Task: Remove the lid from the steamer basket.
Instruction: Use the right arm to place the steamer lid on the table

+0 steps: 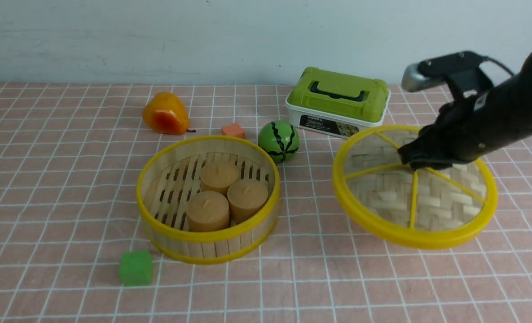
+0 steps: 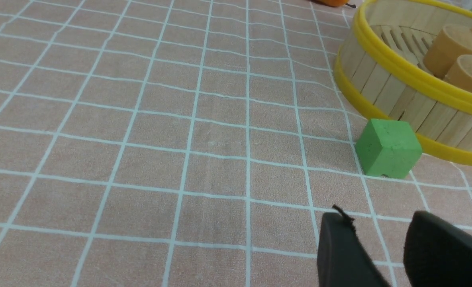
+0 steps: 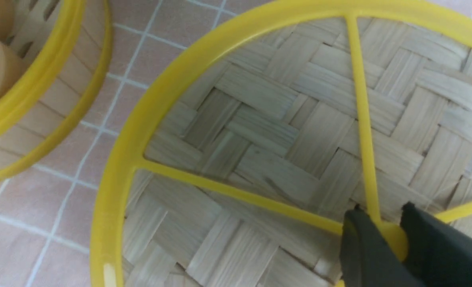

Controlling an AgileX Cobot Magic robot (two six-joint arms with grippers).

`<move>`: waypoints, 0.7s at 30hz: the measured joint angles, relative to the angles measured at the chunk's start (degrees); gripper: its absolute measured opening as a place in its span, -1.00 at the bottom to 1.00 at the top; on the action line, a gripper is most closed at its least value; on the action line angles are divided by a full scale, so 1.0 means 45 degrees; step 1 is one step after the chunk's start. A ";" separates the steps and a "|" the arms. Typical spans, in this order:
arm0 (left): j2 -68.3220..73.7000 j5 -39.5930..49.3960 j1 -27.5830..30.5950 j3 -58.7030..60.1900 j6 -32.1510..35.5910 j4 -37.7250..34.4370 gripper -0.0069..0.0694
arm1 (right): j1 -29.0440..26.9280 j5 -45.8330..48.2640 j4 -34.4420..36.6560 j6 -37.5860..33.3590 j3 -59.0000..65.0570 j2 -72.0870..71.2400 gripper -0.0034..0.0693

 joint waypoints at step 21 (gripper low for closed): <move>0.0000 0.0000 0.0000 0.0000 0.0000 0.0000 -0.19 | 0.0000 0.0410 0.0611 -0.0182 -0.0708 0.0484 0.08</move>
